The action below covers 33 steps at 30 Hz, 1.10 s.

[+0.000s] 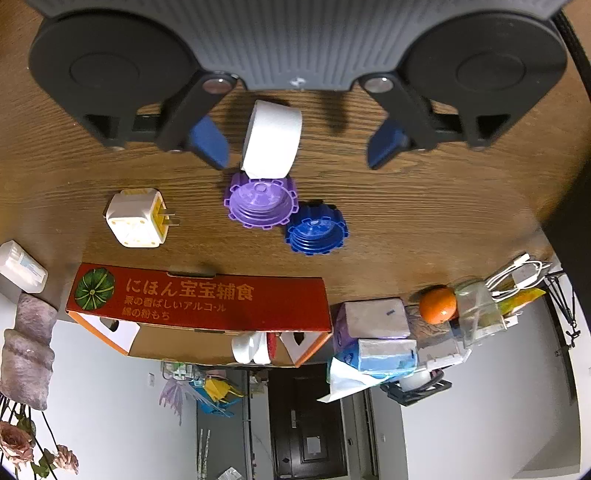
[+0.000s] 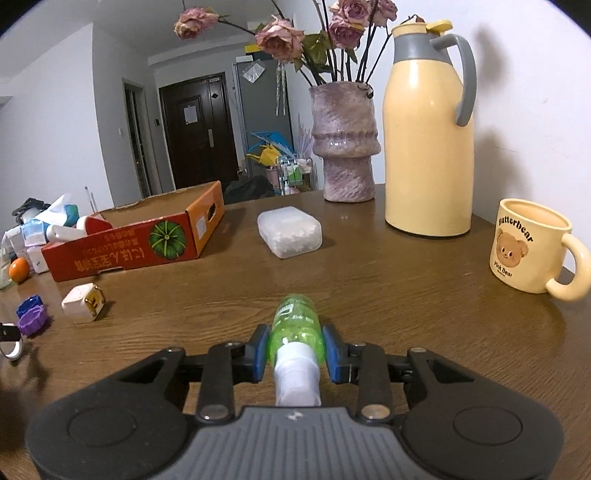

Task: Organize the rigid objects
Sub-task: 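Grasp the green plastic bottle with the right tool while the left grasps the white tape roll, then carry the green bottle and white tape roll over the cardboard box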

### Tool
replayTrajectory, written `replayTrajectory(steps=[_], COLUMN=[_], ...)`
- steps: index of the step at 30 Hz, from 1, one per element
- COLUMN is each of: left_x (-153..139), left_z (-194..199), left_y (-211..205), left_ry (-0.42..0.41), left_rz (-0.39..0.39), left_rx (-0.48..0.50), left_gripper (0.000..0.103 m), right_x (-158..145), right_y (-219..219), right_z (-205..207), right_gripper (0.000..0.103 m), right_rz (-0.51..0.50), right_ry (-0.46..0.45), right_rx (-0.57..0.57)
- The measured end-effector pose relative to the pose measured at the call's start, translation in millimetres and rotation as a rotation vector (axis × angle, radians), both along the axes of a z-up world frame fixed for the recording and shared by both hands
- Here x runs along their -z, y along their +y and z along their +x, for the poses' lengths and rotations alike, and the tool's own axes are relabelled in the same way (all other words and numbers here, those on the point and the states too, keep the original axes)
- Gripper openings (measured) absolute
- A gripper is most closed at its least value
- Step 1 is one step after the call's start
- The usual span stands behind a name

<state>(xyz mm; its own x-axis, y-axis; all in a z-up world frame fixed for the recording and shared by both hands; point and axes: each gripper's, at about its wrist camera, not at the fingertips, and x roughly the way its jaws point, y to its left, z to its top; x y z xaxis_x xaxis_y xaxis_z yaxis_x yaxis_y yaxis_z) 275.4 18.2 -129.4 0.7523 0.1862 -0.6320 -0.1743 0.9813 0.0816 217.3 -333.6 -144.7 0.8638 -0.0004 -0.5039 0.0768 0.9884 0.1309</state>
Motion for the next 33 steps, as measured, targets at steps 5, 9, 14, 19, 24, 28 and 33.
replayTrajectory(steps=[5,9,14,19,24,28,33], left_x=[4,4,1,-4,-6,-8,-9], left_z=[6,5,1,-3,-7,-9,-10], left_y=[3,5,3,2,1,2,4], left_ry=[0.021,0.020,0.009,-0.006,-0.016,-0.023,-0.025], left_rz=[-0.036,-0.056,-0.056,-0.054,-0.060,-0.062,-0.072], left_rx=[0.038,0.056,0.068,0.084,0.096,0.099,0.100], left_gripper=[0.035,0.025,0.025,0.025,0.025,0.025,0.025], right_x=[5,7,8,11,12,12,11], right_y=[3,5,7,9,15,19,17], right_z=[4,5,7,13,24,38,34], right_gripper=[0.030,0.030,0.030,0.031,0.034,0.031,0.030], right_rz=[-0.006,-0.005,-0.005,-0.016,-0.046,-0.070,-0.032], right_ry=[0.030,0.050,0.070,0.110,0.119,0.127,0.112], right_rx=[-0.001,-0.002,0.004,0.012,0.032,0.048,0.049])
